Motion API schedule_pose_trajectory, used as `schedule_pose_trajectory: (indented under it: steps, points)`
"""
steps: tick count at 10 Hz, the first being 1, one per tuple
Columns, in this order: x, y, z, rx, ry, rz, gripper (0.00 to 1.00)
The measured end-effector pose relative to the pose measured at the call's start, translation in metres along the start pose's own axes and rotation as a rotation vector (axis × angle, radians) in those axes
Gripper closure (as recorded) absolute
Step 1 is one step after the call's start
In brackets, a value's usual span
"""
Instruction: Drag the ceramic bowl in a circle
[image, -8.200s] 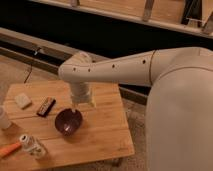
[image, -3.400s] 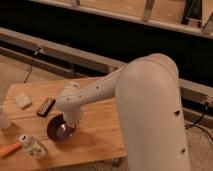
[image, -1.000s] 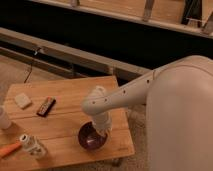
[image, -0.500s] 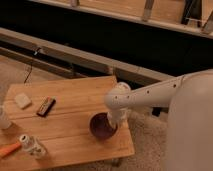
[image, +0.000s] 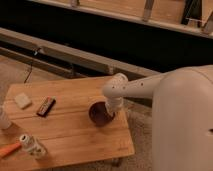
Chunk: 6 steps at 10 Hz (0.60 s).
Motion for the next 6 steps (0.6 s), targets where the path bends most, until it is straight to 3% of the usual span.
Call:
schedule_pose_trajectory:
  steps: [6]
  points:
    - [-0.07, 0.048, -0.005, 0.092, -0.036, -0.034, 0.83]
